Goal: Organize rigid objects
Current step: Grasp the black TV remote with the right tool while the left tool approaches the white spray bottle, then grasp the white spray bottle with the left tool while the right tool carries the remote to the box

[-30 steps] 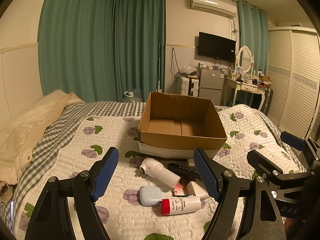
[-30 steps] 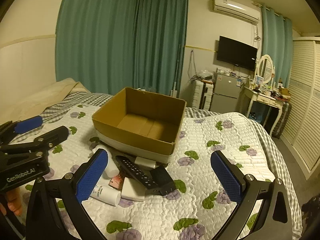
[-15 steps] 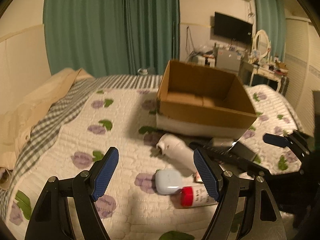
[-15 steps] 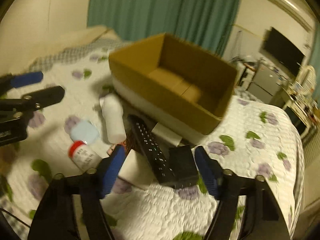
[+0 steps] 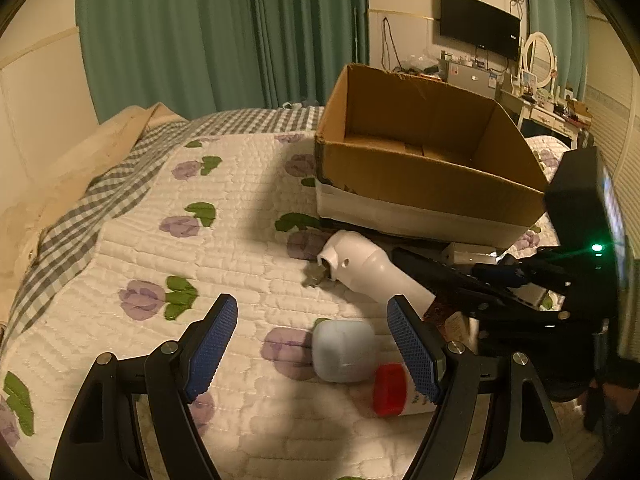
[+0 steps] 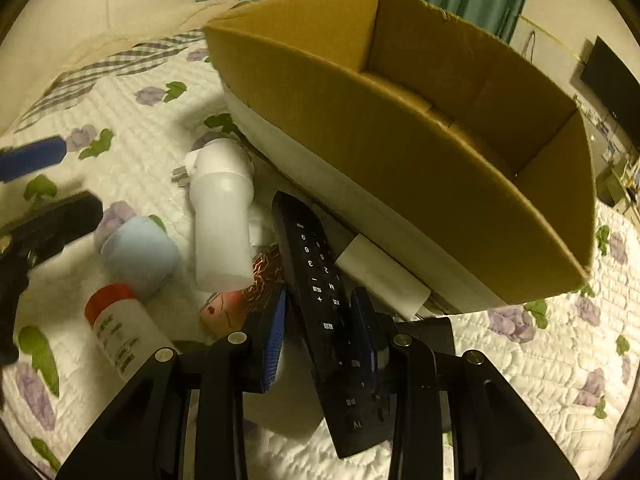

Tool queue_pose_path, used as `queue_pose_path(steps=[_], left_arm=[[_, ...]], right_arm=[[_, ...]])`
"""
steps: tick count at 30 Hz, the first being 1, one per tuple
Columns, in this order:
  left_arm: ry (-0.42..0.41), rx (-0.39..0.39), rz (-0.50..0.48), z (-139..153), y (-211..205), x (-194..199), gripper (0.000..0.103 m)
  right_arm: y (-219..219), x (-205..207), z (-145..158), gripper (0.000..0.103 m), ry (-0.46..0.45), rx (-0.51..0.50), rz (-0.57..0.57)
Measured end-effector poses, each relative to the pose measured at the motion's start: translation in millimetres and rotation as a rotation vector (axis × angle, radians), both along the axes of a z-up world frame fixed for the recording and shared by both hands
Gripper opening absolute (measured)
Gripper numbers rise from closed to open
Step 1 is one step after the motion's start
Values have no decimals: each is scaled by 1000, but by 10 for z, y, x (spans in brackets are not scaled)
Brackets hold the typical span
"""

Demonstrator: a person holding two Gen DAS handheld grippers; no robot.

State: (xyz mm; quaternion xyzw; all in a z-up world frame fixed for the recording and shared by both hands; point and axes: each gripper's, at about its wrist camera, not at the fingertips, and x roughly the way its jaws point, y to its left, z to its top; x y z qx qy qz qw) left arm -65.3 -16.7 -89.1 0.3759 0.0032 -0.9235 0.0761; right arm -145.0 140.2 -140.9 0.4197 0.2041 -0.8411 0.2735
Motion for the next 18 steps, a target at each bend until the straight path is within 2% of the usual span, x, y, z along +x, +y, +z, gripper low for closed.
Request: queue_pose_path(steps=[3, 5, 8, 11, 14, 18], left_arm=[[-11, 16, -8, 8, 48, -48, 80], [-17, 15, -15, 12, 81, -87, 80], [-33, 6, -23, -10, 148, -177, 80], [-78, 38, -39, -99, 203, -330, 80], [-135, 79, -38, -243, 234, -516, 77], [-181, 129, -16, -348, 220, -712, 77]], right_arm=[[14, 66, 45, 26, 31, 0, 4], [112, 198, 191, 19, 48, -59, -1], [283, 375, 405, 19, 92, -113, -21], [408, 435, 524, 19, 125, -142, -46], [501, 393, 570, 19, 98, -187, -56], [437, 390, 550, 19, 101, -174, -51]])
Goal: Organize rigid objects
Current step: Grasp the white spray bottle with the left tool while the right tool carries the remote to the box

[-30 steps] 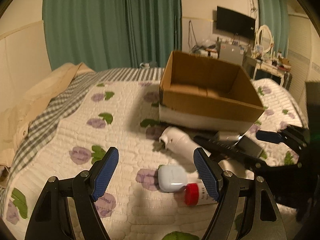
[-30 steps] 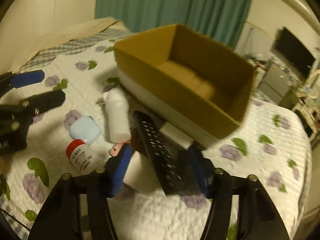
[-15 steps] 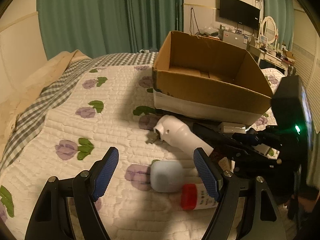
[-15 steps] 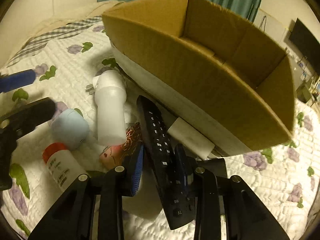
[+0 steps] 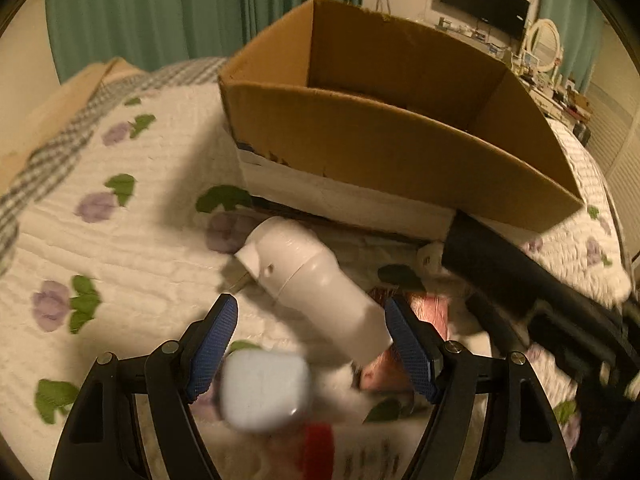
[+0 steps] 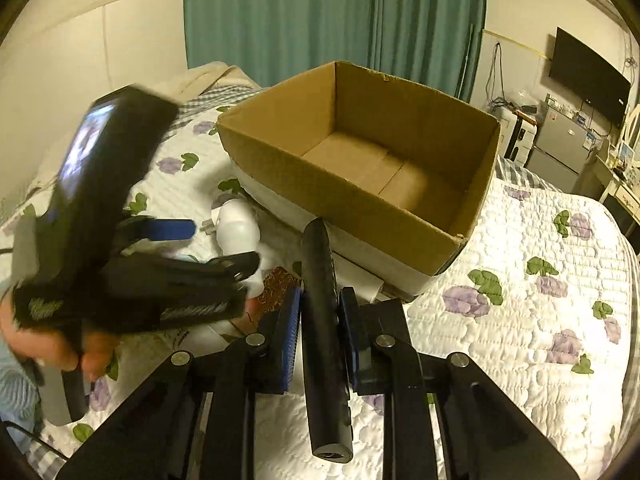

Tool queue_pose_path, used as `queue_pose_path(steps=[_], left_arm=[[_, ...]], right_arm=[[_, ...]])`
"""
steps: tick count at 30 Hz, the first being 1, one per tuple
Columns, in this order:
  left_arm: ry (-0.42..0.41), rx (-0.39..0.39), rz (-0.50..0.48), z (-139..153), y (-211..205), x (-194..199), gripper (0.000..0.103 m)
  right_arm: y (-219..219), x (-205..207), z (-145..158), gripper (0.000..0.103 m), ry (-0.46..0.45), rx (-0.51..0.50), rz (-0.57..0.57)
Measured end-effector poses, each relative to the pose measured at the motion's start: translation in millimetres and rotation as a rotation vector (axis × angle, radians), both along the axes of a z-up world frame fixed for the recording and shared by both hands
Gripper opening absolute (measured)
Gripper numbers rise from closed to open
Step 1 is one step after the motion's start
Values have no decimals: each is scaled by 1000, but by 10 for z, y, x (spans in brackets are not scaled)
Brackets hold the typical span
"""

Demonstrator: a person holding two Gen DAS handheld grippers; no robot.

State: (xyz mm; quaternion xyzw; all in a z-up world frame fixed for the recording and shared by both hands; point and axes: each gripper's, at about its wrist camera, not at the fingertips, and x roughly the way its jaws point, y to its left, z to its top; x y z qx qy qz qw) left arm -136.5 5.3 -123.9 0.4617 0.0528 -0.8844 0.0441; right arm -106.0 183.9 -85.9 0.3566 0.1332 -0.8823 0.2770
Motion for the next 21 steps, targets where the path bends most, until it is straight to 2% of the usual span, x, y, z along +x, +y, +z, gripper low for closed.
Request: queue_pose_path(steps=[3, 4, 5, 7, 9, 15, 21], left_arm=[[-35, 37, 7, -80, -1, -133, 77], [-60, 37, 5, -142, 9, -181, 74], [-65, 44, 4, -171, 9, -194, 68], [-63, 51, 3, -197, 0, -162, 45], [-50, 62, -14, -156, -15, -79, 34], [29, 74, -68, 153, -10, 366, 32], [204, 37, -147, 868, 104, 778, 32]], right_arm=[[-24, -33, -47, 19, -15, -8, 5], [-19, -27, -48, 19, -13, -9, 5], [-25, -25, -48, 19, -11, -7, 5], [-24, -4, -57, 19, -5, -3, 2], [-10, 18, -30, 19, -3, -4, -6], [38, 176, 251, 19, 43, -40, -23], [91, 214, 649, 19, 122, -72, -35]])
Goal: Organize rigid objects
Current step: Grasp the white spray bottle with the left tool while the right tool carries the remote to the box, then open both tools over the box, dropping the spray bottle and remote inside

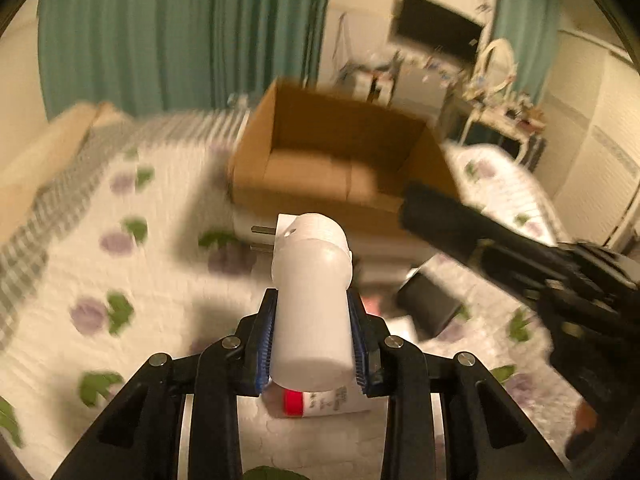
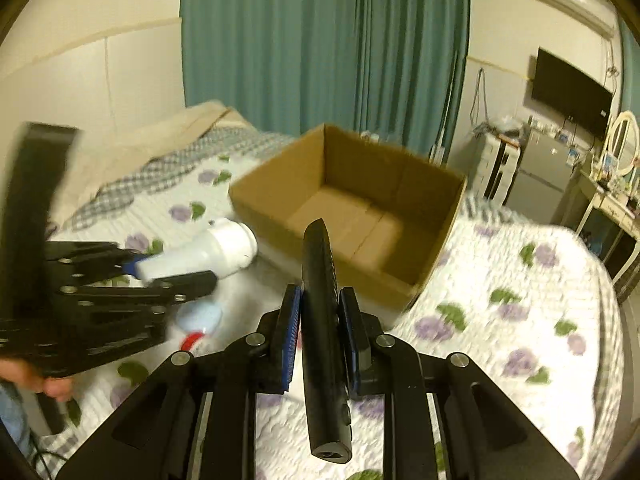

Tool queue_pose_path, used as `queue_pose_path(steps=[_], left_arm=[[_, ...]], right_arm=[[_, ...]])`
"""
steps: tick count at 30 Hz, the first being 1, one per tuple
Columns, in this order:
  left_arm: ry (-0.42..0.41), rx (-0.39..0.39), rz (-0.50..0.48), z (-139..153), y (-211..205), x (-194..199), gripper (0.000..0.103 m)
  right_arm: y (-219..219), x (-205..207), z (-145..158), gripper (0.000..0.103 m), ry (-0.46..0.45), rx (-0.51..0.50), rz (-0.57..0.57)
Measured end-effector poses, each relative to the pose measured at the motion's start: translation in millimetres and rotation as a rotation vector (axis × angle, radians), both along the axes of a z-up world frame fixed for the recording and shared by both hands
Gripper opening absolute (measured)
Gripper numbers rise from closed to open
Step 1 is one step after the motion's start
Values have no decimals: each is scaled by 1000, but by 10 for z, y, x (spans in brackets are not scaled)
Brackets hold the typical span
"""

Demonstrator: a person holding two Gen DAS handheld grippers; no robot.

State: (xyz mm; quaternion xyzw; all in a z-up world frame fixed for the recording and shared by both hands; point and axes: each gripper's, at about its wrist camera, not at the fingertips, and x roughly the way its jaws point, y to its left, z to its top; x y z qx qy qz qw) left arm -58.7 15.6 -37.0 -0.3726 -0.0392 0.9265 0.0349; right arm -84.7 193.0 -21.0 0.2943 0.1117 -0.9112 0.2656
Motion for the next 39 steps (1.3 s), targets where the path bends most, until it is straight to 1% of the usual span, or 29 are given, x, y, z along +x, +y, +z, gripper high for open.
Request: queue_pose_path(steps=[2, 4, 5, 8, 12, 13, 17, 19, 20, 21, 22, 24, 28, 32, 33, 34, 36, 37, 39], left_arm=[[53, -21, -17, 201, -2, -18, 32], [103, -46, -32, 423, 35, -133, 32], [113, -54, -37, 468, 11, -227, 32], [142, -89, -41, 603, 43, -681, 32], [126, -107, -44, 537, 121, -1155, 32], [114, -109, -46, 474, 127, -1290, 32], [77, -127, -42, 214, 145, -1554, 32], [77, -123, -55, 110, 160, -1585, 35], [92, -126, -52, 93, 171, -1591, 36], [115, -136, -39, 87, 176, -1600, 47], [136, -159, -12, 83, 178, -1598, 69], [146, -173, -1, 75, 177, -1586, 69], [136, -140, -6, 98, 65, -1538, 69], [140, -135, 6, 168, -51, -1395, 69], [137, -135, 8, 186, -69, -1359, 69], [134, -137, 9, 207, -93, -1300, 69], [136, -141, 14, 254, -90, -1222, 69], [137, -143, 18, 282, -113, -1142, 69], [136, -140, 19, 333, -124, -1031, 69]], right_arm=[[12, -58, 149, 19, 26, -10, -8], [21, -152, 290, 19, 52, -24, -18], [20, -224, 348, 19, 63, -29, -22], [14, -489, 468, 19, 83, -40, -35], [3, -913, 510, 19, 83, -60, -53], [3, -1005, 500, 19, 80, -64, -57], [4, -1309, 383, 19, 50, -90, -72], [-8, -1405, 301, 19, 31, -95, -72], [-15, -1442, 271, 19, 24, -93, -72], [9, -1455, 246, 19, 21, -91, -72], [10, -1475, 240, 19, 19, -92, -73], [15, -1515, 247, 19, 20, -95, -75], [9, -1582, 257, 19, 15, -126, -77], [-106, -1702, 115, 20, -13, -136, -82], [-133, -1671, 83, 20, -11, -135, -89], [-134, -1672, 63, 23, -5, -134, -96], [-87, -1600, 65, 63, -7, -127, -128], [-27, -1517, 101, 66, 4, -144, -131], [77, -1358, 192, 67, 17, -152, -133]])
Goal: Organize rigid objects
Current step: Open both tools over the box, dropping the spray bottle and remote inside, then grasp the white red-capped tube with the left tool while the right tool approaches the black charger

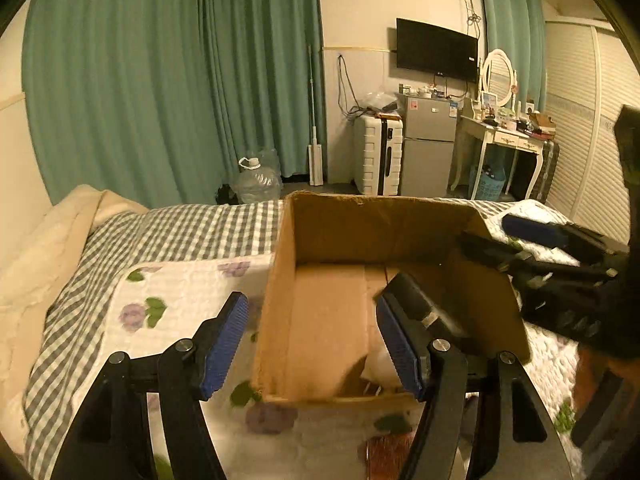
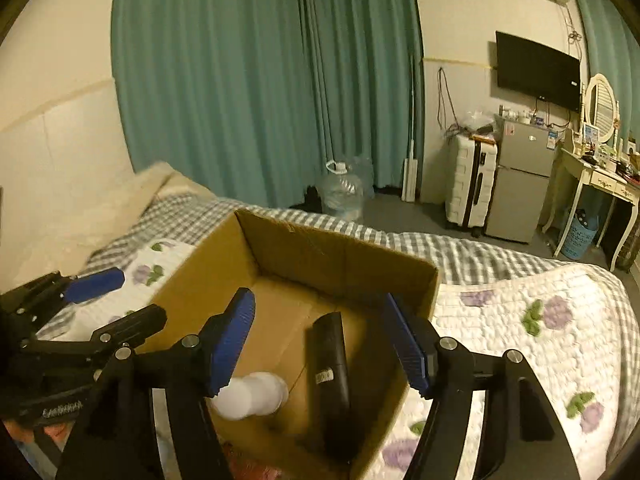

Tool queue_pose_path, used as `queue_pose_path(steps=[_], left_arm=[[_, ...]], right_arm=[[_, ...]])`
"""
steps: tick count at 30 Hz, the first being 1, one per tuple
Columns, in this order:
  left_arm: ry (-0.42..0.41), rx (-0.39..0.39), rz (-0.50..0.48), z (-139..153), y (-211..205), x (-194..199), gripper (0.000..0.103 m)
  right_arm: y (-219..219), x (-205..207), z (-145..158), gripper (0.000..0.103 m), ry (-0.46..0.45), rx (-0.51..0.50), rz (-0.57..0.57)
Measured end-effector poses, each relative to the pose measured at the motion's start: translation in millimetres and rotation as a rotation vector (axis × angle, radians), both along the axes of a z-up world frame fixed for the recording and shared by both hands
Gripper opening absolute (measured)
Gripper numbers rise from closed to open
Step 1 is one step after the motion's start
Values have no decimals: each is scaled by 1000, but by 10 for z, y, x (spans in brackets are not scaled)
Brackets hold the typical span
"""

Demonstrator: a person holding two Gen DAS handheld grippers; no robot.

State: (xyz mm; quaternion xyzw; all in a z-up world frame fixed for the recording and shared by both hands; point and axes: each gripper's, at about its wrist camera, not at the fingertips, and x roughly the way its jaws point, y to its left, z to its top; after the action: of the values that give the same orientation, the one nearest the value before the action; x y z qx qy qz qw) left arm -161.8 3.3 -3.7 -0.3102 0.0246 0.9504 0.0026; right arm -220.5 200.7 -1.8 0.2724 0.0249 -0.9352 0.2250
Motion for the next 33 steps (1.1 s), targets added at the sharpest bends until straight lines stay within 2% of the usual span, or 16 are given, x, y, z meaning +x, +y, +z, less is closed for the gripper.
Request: queue_pose_path(steps=[3, 9, 12, 15, 20, 23, 29, 33], left_arm=[[-14, -2, -4, 57, 22, 243, 69], [-52, -7, -11, -40, 121, 725, 69], [-104, 15, -26, -270, 199, 923, 69], [-170, 26, -41, -532, 265, 1040, 69], [-255, 52, -64, -900, 385, 1144, 69], [-287, 40, -45, -1063, 418, 1131, 69], [-269, 38, -27, -1169, 395, 1053, 70], [-267, 43, -20, -1194, 410, 1013, 73]], right_arm=[[176, 282, 114, 75, 1, 13, -12], [403, 862, 79, 76, -28, 82, -17], [459, 1161, -53, 76, -28, 130, -33], [491, 1345, -256, 76, -70, 111, -30], [402, 1417, -638, 76, -140, 129, -5], [416, 1400, -720, 76, -158, 123, 5], [529, 1316, -823, 76, -209, 59, -25], [554, 1274, -848, 76, -234, 47, -45]])
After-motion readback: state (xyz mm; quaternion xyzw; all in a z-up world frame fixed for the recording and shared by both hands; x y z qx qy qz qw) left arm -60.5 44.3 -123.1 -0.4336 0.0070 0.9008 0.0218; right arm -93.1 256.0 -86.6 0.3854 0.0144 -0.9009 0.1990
